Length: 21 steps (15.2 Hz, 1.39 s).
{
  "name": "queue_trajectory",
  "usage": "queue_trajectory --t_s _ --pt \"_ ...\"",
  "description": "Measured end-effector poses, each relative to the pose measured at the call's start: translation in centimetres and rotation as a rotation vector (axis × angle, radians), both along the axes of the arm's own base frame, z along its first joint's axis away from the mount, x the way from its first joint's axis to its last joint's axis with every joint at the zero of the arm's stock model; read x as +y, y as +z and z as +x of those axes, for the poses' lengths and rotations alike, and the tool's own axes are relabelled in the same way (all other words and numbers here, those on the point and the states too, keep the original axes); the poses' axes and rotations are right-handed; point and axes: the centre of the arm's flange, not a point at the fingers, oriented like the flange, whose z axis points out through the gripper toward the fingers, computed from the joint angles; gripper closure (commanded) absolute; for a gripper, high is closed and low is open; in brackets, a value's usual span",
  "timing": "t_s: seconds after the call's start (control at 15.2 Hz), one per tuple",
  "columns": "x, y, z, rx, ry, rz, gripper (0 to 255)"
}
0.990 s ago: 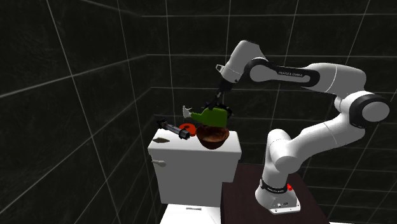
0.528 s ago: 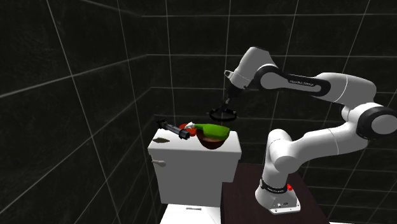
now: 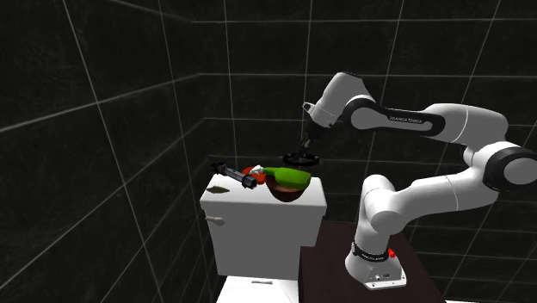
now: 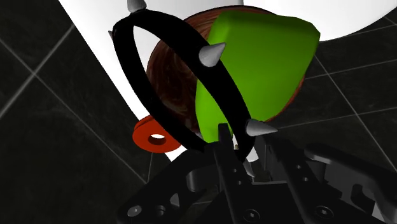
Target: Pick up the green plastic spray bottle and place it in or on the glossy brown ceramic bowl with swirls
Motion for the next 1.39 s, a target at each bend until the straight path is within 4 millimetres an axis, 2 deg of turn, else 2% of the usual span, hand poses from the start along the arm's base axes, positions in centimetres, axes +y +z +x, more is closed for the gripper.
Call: queue_trajectory --t_s 0.2,0.26,0.66,0.99,1.39 --pt "0.0 0.0 0.0 0.0 0.0 0.0 255" --pt "0.0 0.0 0.0 0.0 0.0 0.0 0" --pt "0.0 0.0 0.0 0.0 0.0 0.0 0" --pt "0.4 3.9 -1.8 -0.001 0.0 0.0 0" --pt "0.4 4.4 -2.2 0.0 0.0 0.0 0"
